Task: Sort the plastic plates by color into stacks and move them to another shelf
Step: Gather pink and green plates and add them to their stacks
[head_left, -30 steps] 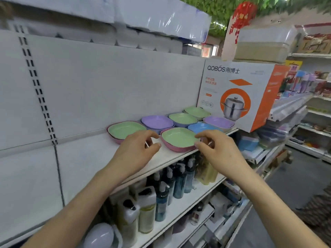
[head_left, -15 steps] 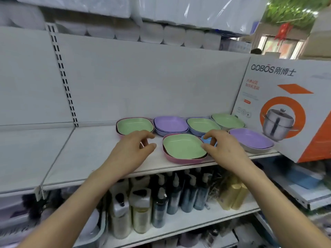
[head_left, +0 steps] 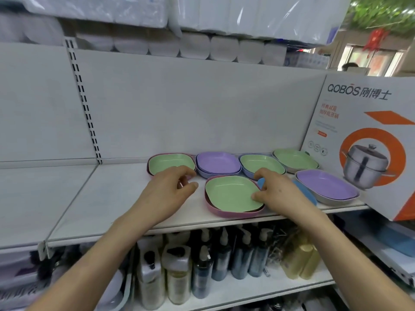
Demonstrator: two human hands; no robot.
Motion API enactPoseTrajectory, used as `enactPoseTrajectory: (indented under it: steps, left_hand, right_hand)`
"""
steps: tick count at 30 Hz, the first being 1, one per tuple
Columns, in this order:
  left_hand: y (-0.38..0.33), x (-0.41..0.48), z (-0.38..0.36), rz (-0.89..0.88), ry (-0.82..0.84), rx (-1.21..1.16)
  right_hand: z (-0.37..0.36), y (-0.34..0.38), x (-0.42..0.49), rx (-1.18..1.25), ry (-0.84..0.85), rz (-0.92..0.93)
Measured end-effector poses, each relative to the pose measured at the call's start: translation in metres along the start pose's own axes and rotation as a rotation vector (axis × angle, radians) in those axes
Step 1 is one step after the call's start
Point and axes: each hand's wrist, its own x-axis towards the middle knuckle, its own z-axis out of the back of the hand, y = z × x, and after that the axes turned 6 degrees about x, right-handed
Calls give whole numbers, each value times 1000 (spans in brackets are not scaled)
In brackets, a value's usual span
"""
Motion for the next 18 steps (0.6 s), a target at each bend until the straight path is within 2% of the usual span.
enactPoseTrajectory:
  steps: [12,18]
  left_hand:
    - [1,23,-7,-26,38,-32]
    - [-6,29,-15,-50,125,3]
  right_hand:
    - [17,3,11,-47,-35,65]
    - [32,-7,10,38,-90,128]
